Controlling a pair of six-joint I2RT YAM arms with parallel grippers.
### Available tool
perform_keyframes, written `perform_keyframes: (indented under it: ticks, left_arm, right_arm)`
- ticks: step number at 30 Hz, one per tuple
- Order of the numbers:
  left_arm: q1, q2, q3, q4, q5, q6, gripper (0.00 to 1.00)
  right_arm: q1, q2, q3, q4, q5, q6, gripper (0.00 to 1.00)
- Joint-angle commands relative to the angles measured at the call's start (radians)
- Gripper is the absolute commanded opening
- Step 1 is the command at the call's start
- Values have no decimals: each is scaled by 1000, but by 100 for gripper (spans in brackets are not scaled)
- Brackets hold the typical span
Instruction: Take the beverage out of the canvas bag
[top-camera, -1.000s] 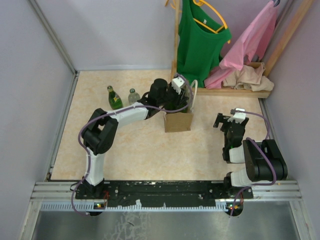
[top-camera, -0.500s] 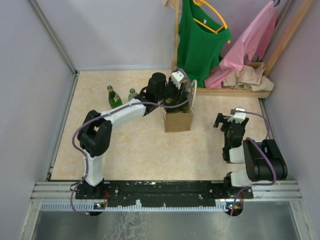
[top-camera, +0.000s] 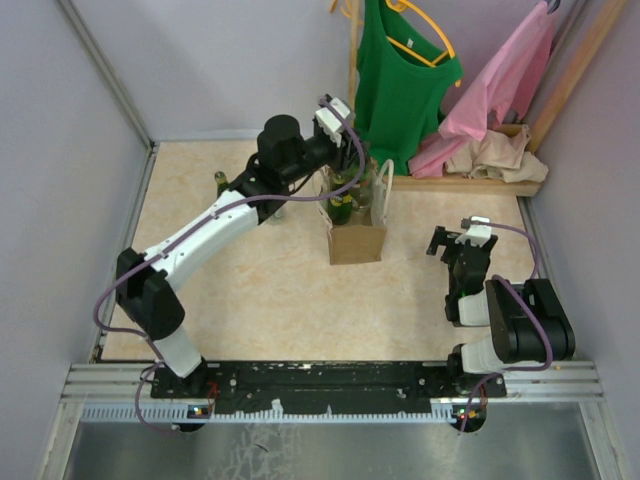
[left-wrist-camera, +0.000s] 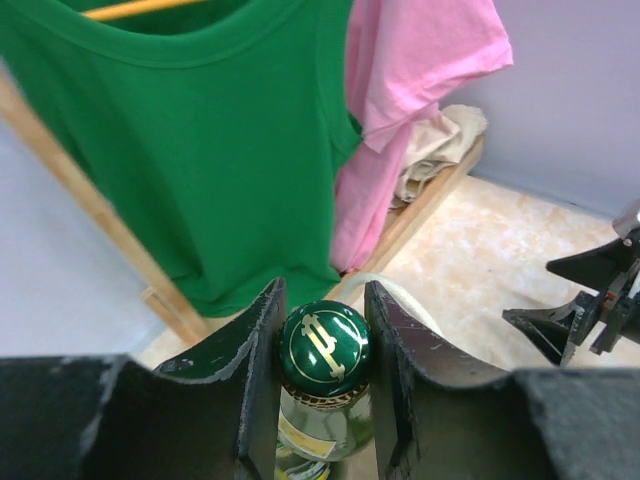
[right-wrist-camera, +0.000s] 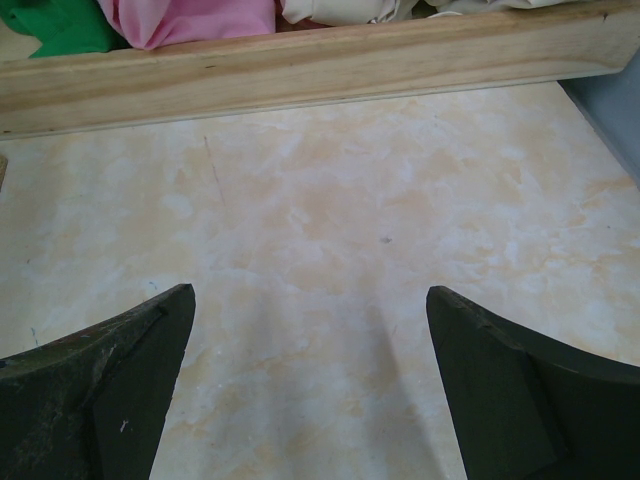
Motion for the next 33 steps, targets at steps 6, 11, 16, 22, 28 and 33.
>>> perform_keyframes:
  ticks: [6, 11, 16, 22, 28, 33]
  left_arm:
    - [7, -302, -15, 22, -255, 165, 0]
    - [22, -422, -117, -22, -448, 200, 0]
    - [55, -547, -272, -26, -513, 156, 0]
    - [77, -641, -465, 7, -536, 97, 0]
    - [79, -646, -618, 72, -535, 24, 0]
    - [81, -649, -790, 276, -531, 7, 0]
  right_arm:
    - [9, 5, 34, 56, 8, -16, 99]
    - [8, 5, 33, 56, 8, -16, 99]
    - [9, 5, 33, 56, 8, -16, 99]
    - [9, 6, 34, 56, 9, -15, 99]
    - [9, 6, 33, 56, 8, -15, 99]
    - [9, 6, 34, 56, 8, -16, 99]
